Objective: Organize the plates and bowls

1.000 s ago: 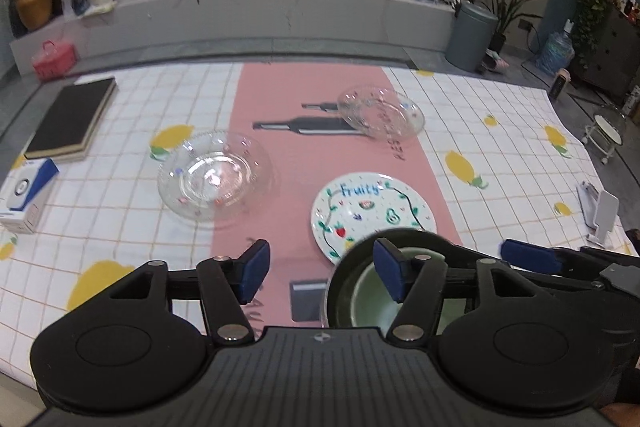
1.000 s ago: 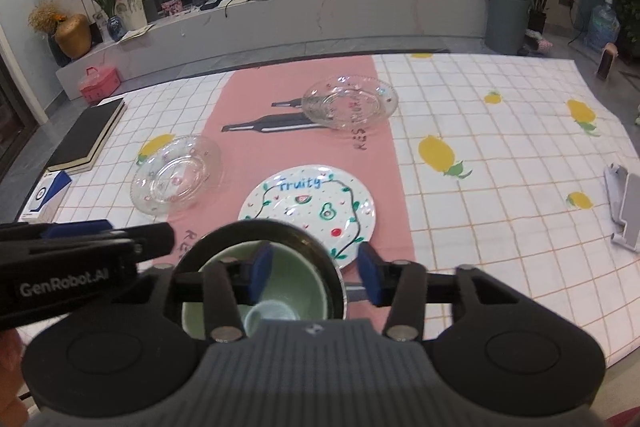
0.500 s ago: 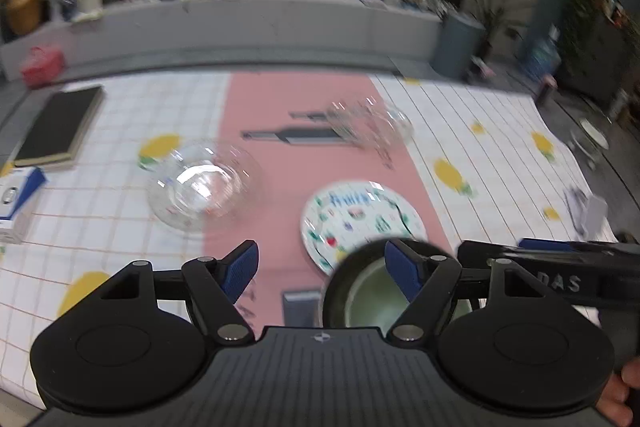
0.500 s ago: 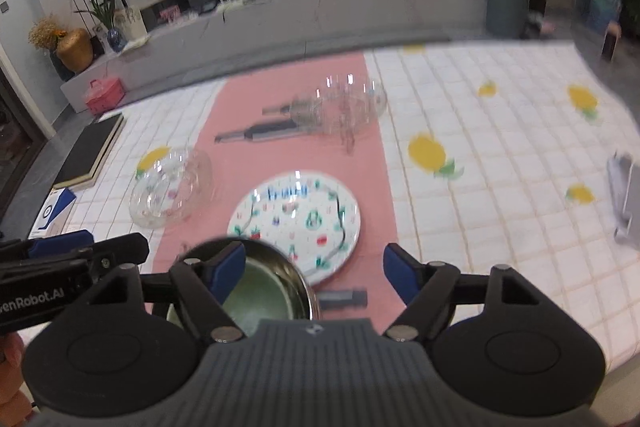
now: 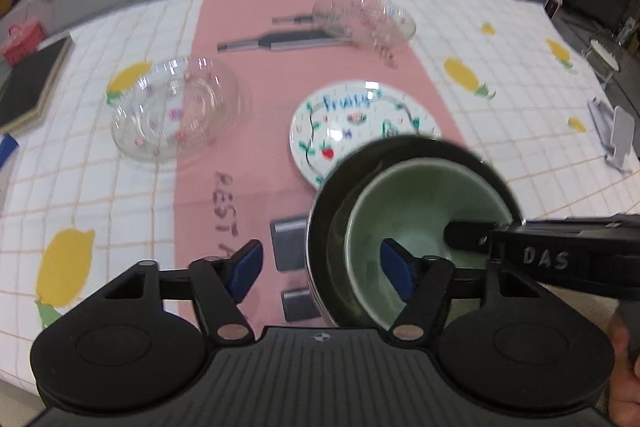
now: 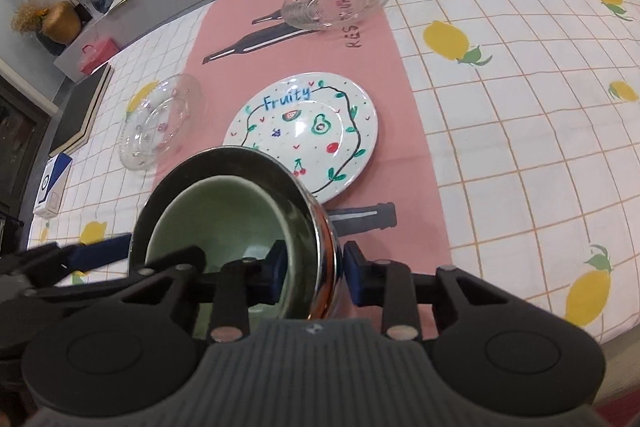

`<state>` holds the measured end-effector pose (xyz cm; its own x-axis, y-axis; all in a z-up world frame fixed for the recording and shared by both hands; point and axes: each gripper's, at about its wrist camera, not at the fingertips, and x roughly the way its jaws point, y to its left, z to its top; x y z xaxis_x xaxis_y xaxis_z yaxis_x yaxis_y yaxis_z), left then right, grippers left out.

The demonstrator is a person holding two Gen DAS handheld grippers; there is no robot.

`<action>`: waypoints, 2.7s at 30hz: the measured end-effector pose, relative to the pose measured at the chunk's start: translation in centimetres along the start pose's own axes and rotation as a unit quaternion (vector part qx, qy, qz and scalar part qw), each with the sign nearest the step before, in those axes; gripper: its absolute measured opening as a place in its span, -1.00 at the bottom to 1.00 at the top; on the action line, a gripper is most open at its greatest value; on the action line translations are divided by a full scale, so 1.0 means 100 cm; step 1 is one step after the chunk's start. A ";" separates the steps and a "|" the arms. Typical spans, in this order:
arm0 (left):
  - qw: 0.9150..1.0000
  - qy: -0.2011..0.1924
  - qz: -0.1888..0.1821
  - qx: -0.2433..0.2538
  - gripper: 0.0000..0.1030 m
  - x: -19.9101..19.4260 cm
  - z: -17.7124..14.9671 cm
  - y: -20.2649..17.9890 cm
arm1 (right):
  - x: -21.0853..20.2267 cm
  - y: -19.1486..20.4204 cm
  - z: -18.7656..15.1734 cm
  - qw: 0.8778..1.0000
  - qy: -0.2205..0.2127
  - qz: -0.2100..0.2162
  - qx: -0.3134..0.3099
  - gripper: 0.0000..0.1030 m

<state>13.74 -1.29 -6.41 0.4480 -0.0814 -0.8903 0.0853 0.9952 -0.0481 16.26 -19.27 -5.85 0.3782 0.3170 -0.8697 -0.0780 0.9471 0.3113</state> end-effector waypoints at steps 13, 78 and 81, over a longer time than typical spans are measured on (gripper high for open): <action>0.996 0.037 -0.013 -0.076 -0.21 -0.001 0.004 0.059 | 0.017 0.060 -0.005 0.999 -0.001 -0.001 -0.034 -0.46; 0.980 0.184 -0.072 0.001 -0.58 0.130 0.159 0.041 | 0.080 -0.117 0.051 0.955 -0.025 0.179 0.233 -0.80; 0.978 0.190 -0.081 -0.020 -0.64 0.133 0.158 0.045 | 0.080 -0.114 0.051 0.959 -0.026 0.173 0.222 -0.93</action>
<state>34.12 1.23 -11.34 0.0682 -0.2189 -0.9734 0.0897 0.9730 -0.2125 24.85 -27.76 -14.36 0.4465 0.5948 -0.6684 0.1891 0.6674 0.7203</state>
